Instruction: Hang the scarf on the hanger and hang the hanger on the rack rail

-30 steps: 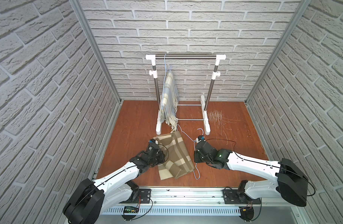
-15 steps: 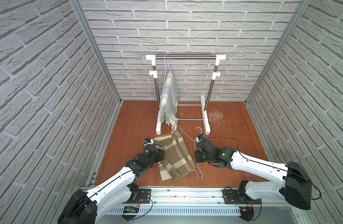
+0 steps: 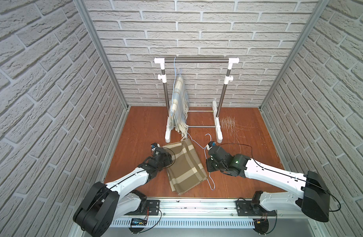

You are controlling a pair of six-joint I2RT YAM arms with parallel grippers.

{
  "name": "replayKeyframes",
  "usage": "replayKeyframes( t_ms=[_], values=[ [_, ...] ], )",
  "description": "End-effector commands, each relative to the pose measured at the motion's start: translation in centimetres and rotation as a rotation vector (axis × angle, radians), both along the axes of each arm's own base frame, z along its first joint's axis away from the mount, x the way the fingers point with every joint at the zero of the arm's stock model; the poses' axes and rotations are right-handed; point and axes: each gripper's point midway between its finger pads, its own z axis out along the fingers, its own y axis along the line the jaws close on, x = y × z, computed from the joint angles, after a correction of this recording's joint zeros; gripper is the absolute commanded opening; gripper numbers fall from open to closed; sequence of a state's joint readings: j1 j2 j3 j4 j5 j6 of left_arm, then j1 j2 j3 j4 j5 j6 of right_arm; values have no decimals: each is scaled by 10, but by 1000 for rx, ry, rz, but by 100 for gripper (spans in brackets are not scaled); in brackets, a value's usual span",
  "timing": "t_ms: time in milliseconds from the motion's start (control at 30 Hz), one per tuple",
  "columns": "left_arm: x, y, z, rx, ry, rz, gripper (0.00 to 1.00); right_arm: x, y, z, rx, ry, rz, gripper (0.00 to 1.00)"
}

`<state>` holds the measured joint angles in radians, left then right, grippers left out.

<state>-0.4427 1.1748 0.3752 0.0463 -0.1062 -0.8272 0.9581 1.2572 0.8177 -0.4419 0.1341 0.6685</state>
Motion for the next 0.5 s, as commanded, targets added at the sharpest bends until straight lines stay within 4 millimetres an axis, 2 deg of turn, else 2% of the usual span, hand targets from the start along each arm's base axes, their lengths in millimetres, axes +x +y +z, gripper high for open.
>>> replayKeyframes(
  t_ms=[0, 33, 100, 167, 200, 333, 400, 467],
  values=[
    [14, -7, 2, 5, -25, -39, 60, 6, 2, 21, 32, -51, 7, 3],
    [16, -9, 1, 7, -27, -46, 50, 5, 2, 21, 32, -50, 8, 3],
    [20, -10, 3, 17, -32, -54, 21, 4, -1, 21, 26, -51, 7, 3],
    [25, -12, 14, 28, -57, -67, 4, 3, -2, 20, 25, -51, 7, 3],
    [29, -14, 25, 31, -87, -73, 0, 2, -3, 19, 21, -49, 7, 3],
    [36, -13, 80, 60, -246, -98, 0, 0, -8, 12, 6, -39, 2, 3],
    [39, -9, 91, 78, -288, -109, 0, -2, -9, 9, 7, -34, -1, 3],
    [43, 1, 84, 85, -284, -94, 3, -3, -11, 5, 5, -26, -4, 3]
  ],
)
